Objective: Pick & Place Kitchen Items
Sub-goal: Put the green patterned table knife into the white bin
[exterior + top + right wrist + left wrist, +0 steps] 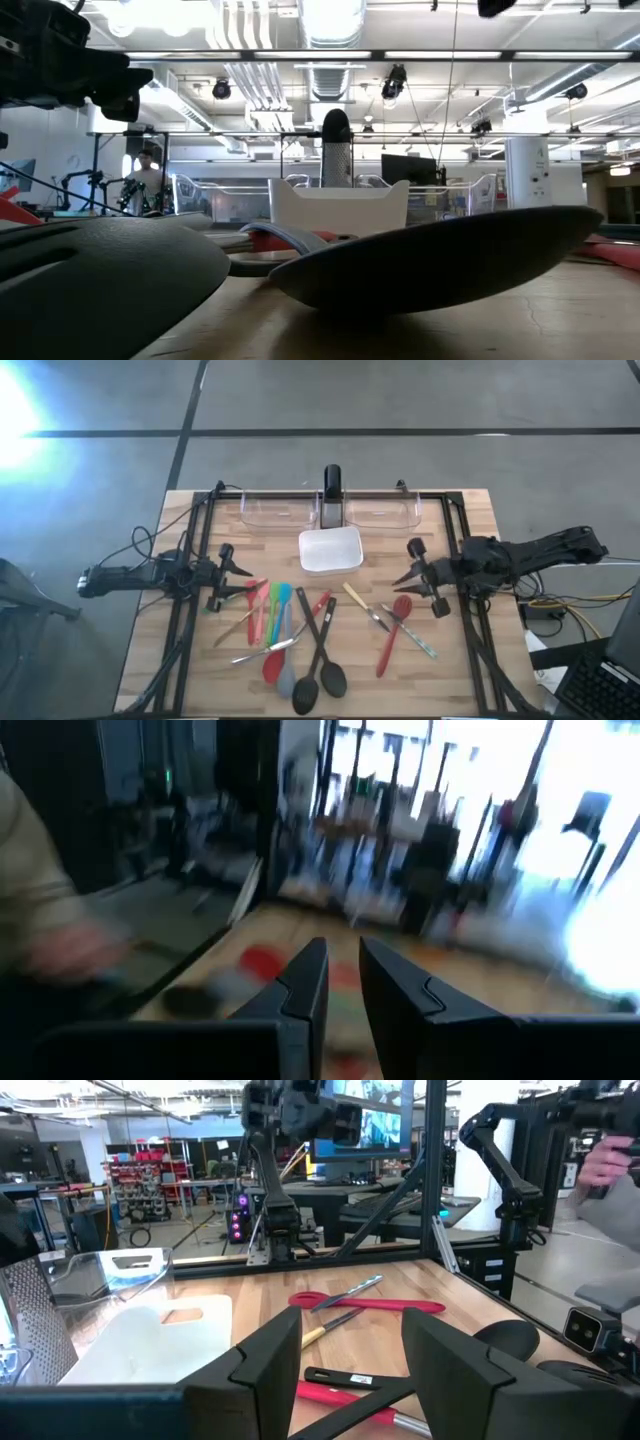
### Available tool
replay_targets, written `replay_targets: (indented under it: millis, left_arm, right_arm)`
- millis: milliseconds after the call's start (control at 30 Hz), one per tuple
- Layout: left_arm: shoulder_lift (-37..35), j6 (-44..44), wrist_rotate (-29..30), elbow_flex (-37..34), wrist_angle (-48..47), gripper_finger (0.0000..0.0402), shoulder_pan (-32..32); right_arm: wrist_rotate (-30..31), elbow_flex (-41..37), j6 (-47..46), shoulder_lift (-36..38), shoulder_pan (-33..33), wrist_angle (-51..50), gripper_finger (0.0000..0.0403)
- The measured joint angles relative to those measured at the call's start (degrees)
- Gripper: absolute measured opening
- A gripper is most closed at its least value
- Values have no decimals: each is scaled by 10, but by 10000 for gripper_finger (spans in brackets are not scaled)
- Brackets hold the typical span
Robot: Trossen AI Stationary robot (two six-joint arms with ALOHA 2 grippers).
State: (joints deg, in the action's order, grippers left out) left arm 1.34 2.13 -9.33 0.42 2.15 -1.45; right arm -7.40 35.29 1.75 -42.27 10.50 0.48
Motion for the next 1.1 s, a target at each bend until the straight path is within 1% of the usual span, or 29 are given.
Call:
replay_targets:
  millis: [100, 200, 300, 433, 500, 600, 667, 800, 933, 1000, 1100]
  left_arm:
    - [0, 0, 0, 0, 0, 179, 0]
    - [0, 0, 0, 0, 0, 179, 0]
    - [0, 0, 0, 0, 0, 179, 0]
    - [0, 0, 0, 0, 0, 179, 0]
    - [0, 0, 0, 0, 0, 179, 0]
    - [0, 0, 0, 0, 0, 179, 0]
    - [0, 0, 0, 0, 0, 179, 0]
    - [0, 0, 0, 0, 0, 179, 0]
    - [0, 0, 0, 0, 0, 179, 0]
    - [0, 0, 0, 0, 0, 179, 0]
    - [0, 0, 0, 0, 0, 179, 0]
  right_arm:
    - [-1, 49, -106, -27, 0, -117, 57]
    - [2, 75, -170, -45, 0, -175, 57]
    - [19, 77, -214, -56, 0, -202, 57]
    - [67, 65, -273, -63, 3, -211, 57]
    - [91, 63, -289, -69, 4, -218, 57]
    - [105, 66, -316, -78, 4, -252, 57]
    - [106, 74, -339, -89, 4, -283, 56]
    - [100, 92, -403, -117, 4, -379, 56]
    - [66, 124, -434, -152, 6, -469, 56]
    - [57, 138, -450, -170, 20, -505, 56]
    - [57, 151, -471, -196, 57, -544, 56]
